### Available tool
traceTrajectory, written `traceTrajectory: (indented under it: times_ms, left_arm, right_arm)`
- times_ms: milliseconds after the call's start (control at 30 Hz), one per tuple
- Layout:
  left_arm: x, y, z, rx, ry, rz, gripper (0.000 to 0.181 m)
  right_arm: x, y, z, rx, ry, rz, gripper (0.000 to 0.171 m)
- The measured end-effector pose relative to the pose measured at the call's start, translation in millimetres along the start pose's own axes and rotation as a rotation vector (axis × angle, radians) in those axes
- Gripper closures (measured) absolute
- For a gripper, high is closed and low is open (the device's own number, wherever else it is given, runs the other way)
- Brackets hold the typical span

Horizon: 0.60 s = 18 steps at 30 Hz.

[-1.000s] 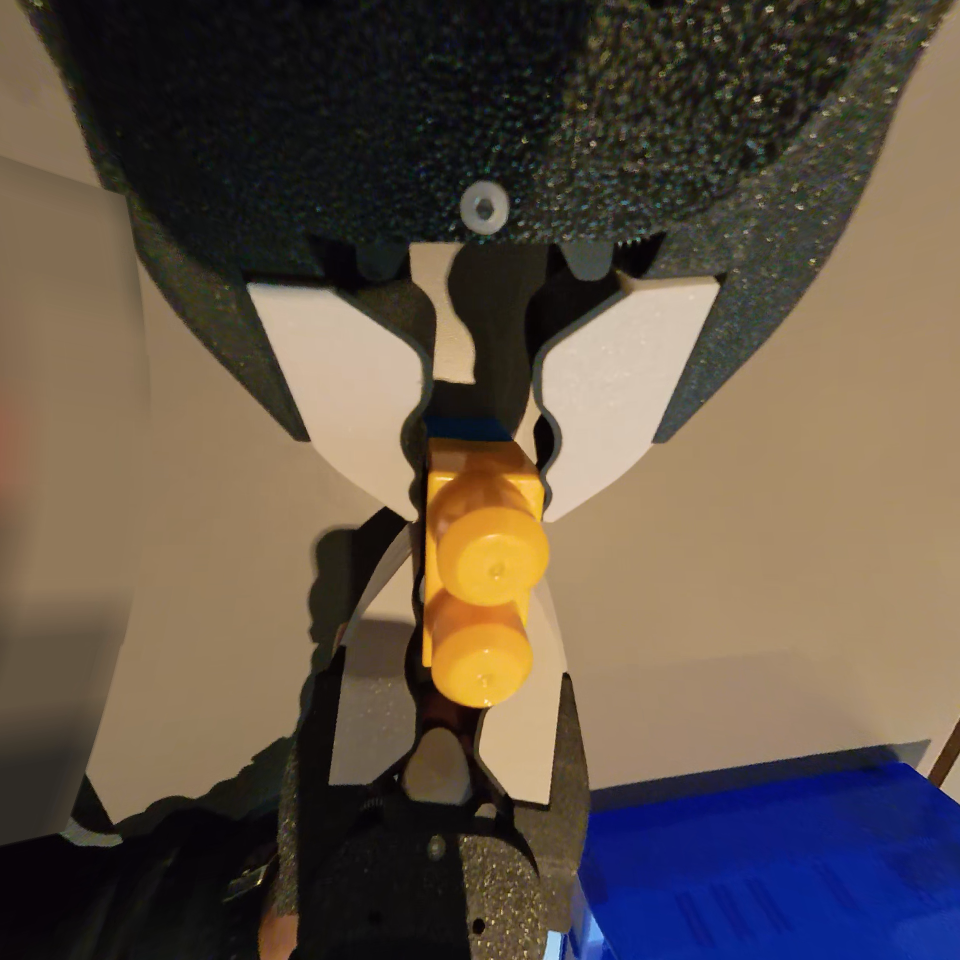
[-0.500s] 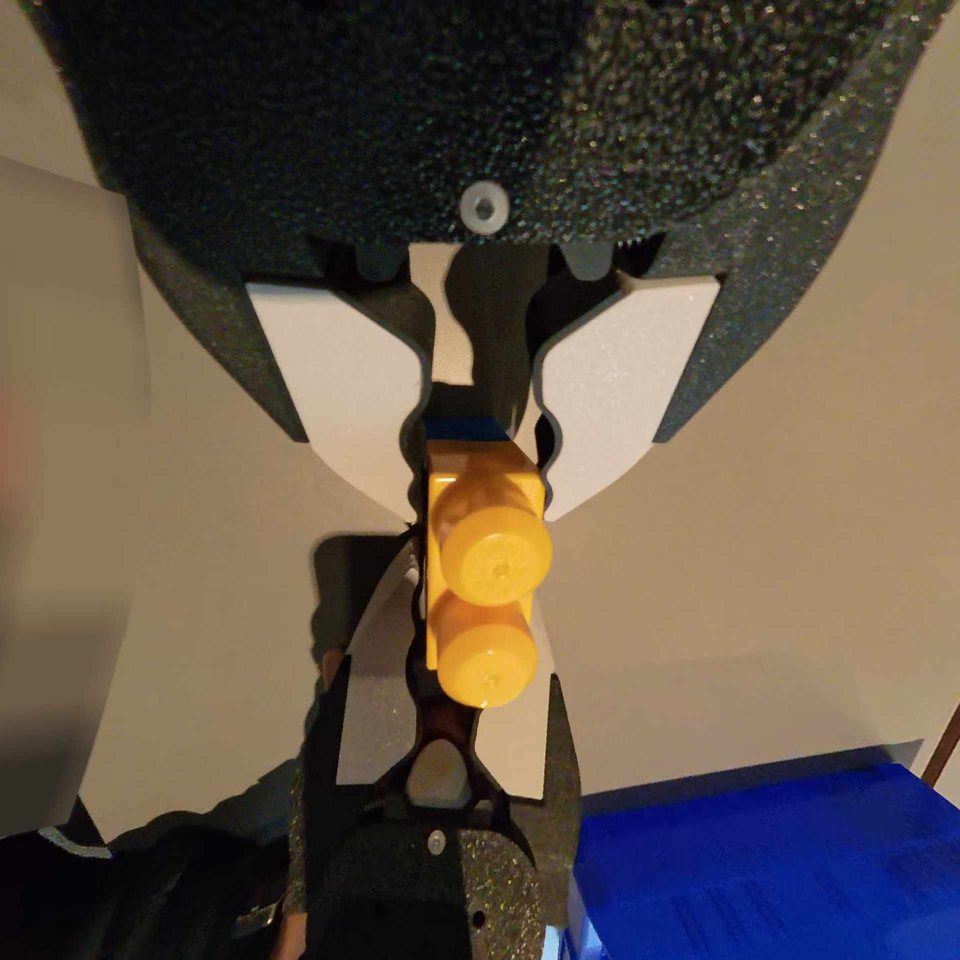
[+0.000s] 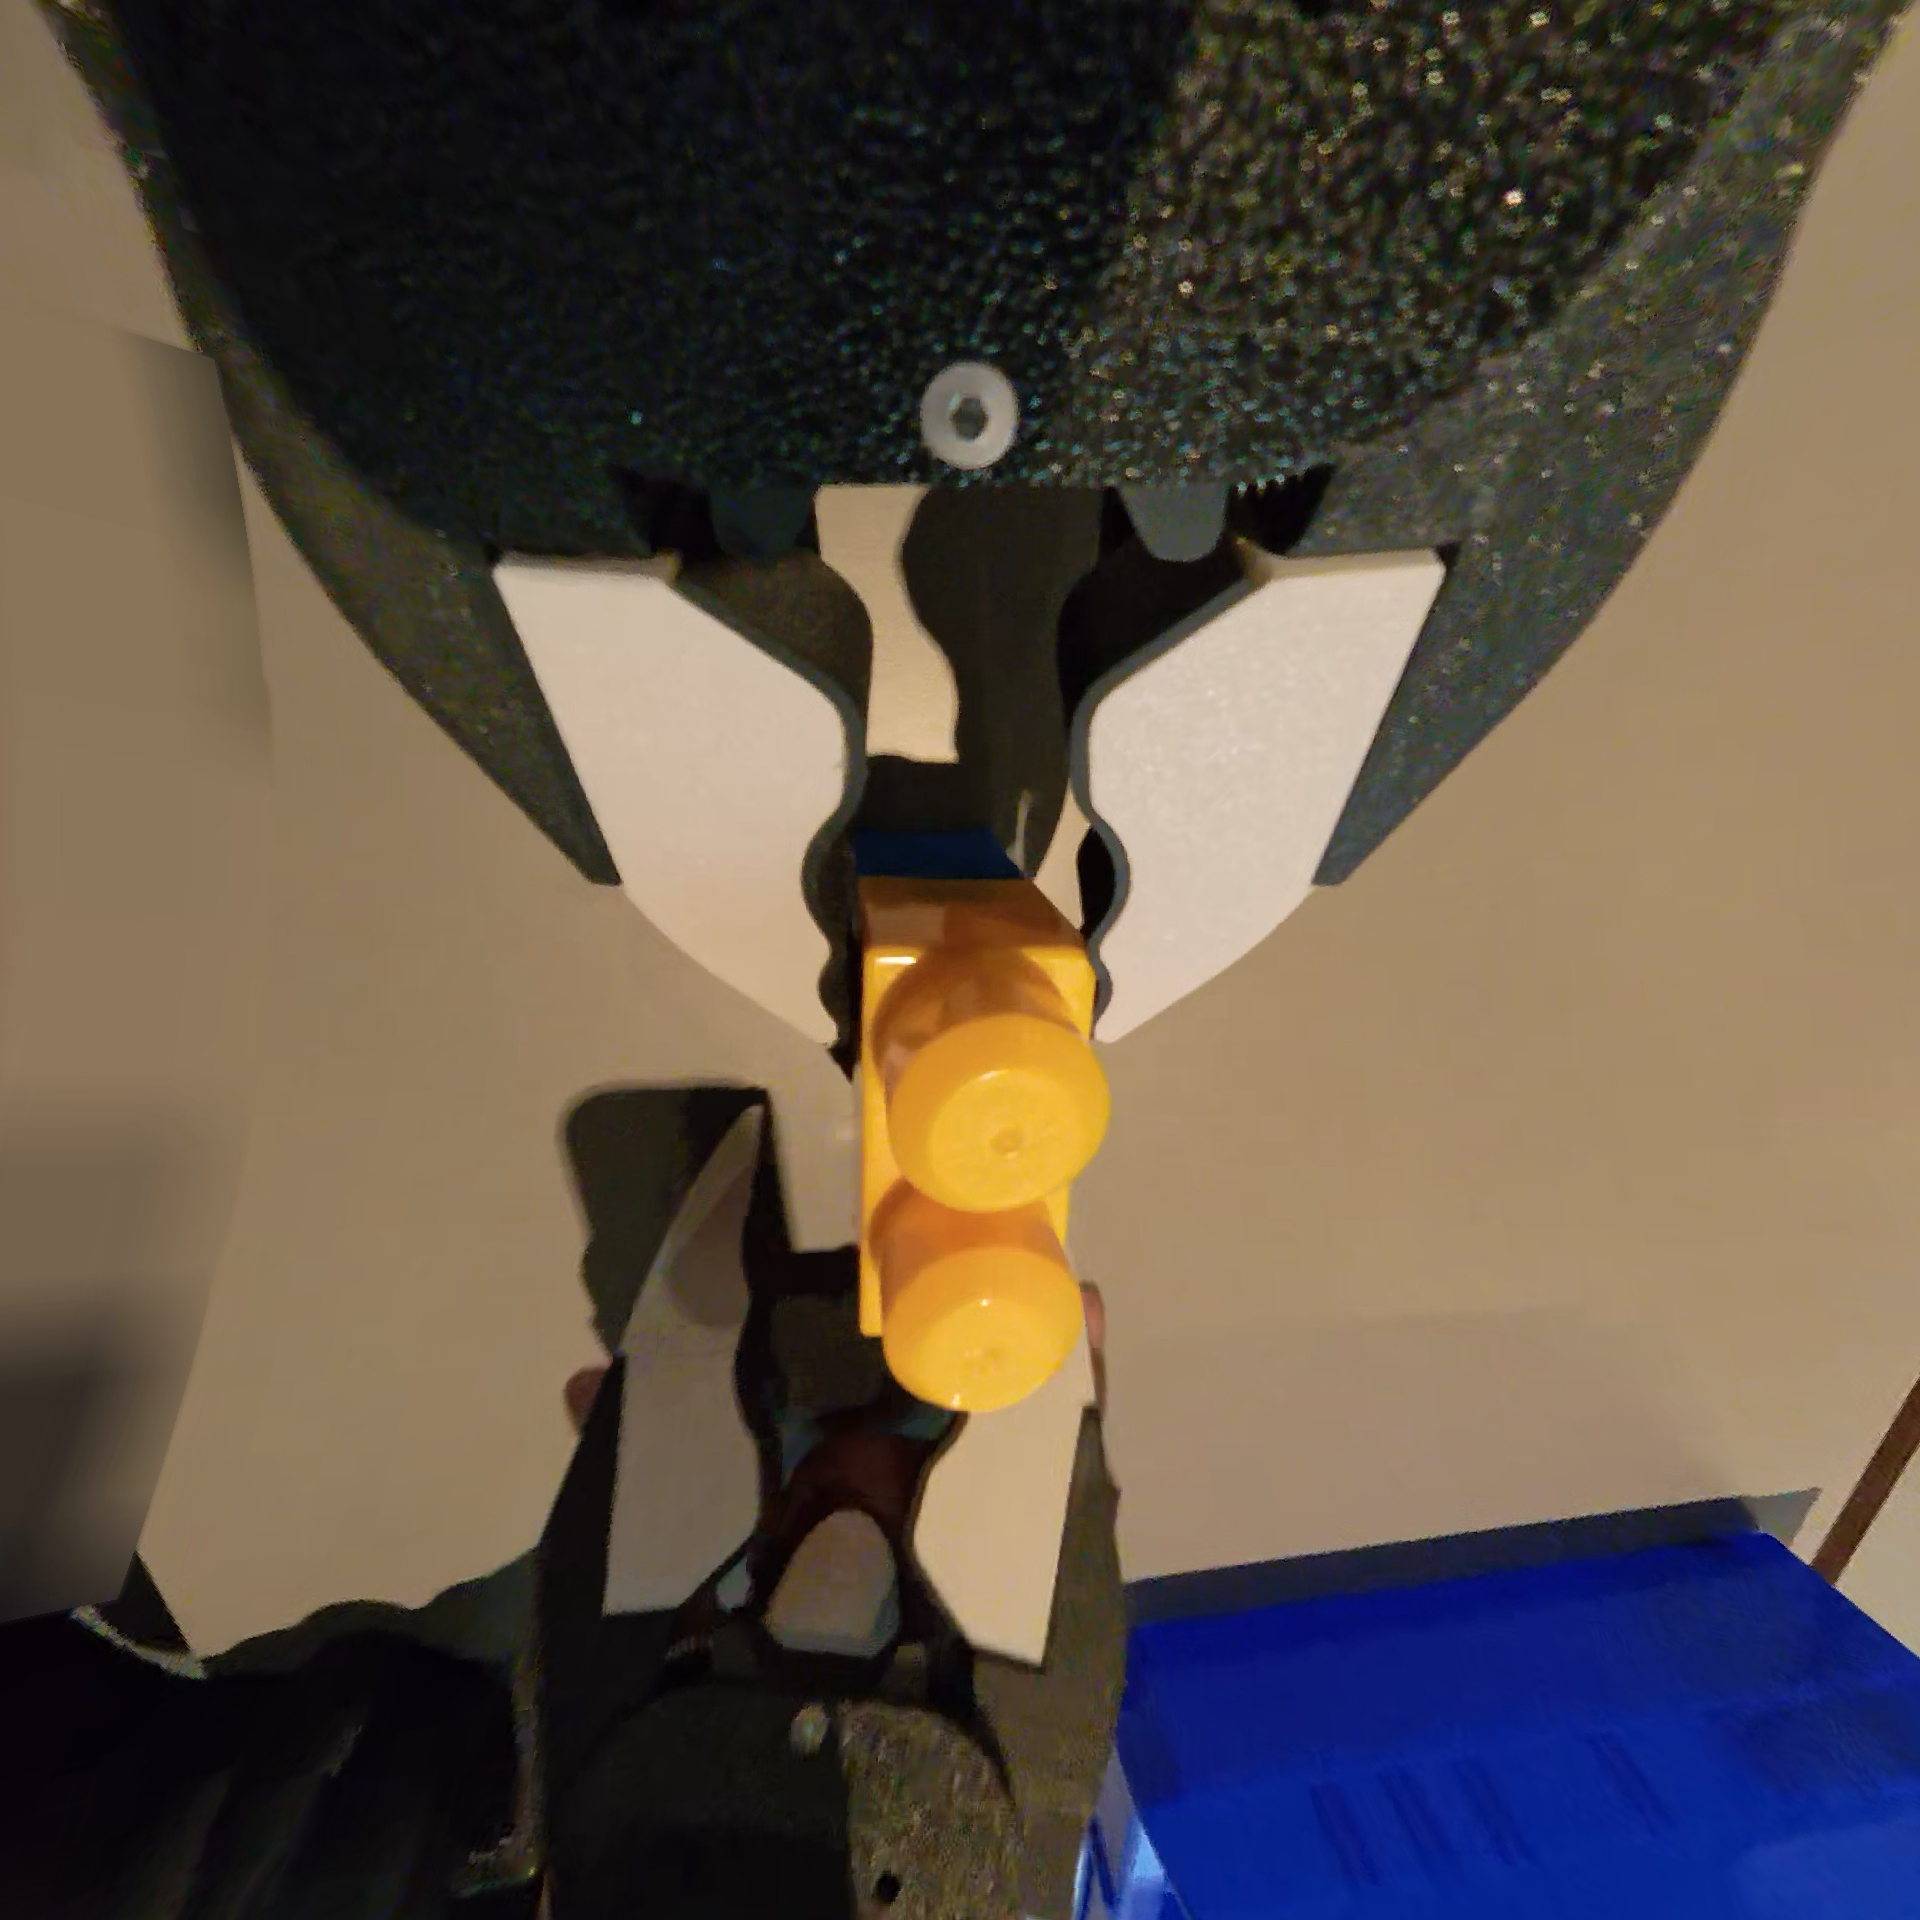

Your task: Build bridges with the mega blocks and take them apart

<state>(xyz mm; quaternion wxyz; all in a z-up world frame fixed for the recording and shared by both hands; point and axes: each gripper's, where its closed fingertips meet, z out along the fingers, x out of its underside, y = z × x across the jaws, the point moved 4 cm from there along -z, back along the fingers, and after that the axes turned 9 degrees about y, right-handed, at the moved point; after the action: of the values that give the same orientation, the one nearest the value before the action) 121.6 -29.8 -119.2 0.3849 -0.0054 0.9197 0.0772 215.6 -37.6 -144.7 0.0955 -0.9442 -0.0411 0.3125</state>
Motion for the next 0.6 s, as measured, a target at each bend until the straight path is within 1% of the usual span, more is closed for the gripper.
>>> traceTrajectory:
  times_ms: [33, 100, 167, 233, 333, 367, 433, 467, 533, 600]
  left_arm:
    - [0, 0, 0, 0.008, -0.010, -0.008, 0.142]
    - [2, 0, 0, 0.029, -0.019, -0.020, 0.142]
    - [7, -2, 4, 0.052, 0.022, -0.027, 0.143]
    - [10, -2, 9, 0.038, 0.058, -0.007, 0.142]
    - [8, -4, 9, 0.021, 0.070, 0.018, 0.142]
    - [8, -4, 9, 0.022, 0.071, 0.018, 0.142]
    - [8, -4, 10, 0.026, 0.070, 0.013, 0.142]
    - [10, -4, 10, 0.031, 0.083, 0.013, 0.142]
    - [15, -5, 11, 0.046, 0.113, 0.014, 0.143]
    - [15, -5, 11, 0.052, 0.110, 0.005, 0.144]
  right_arm:
    - [-2, 1, -6, -0.003, -0.048, -0.005, 0.109]
    - [-10, -2, -18, -0.023, -0.175, 0.048, 0.107]
    - [-17, -8, -23, -0.021, -0.245, 0.099, 0.106]
    - [-20, -13, -22, 0.009, -0.265, 0.114, 0.106]
    - [-25, -10, -19, 0.000, -0.273, 0.105, 0.111]
    - [-26, -11, -17, 0.013, -0.267, 0.105, 0.114]
    - [-26, -11, -14, 0.018, -0.254, 0.095, 0.131]
    - [-27, -10, -13, 0.012, -0.256, 0.093, 0.134]
    - [-28, -10, -13, 0.003, -0.255, 0.099, 0.134]
    - [-28, -10, -13, -0.003, -0.255, 0.106, 0.134]
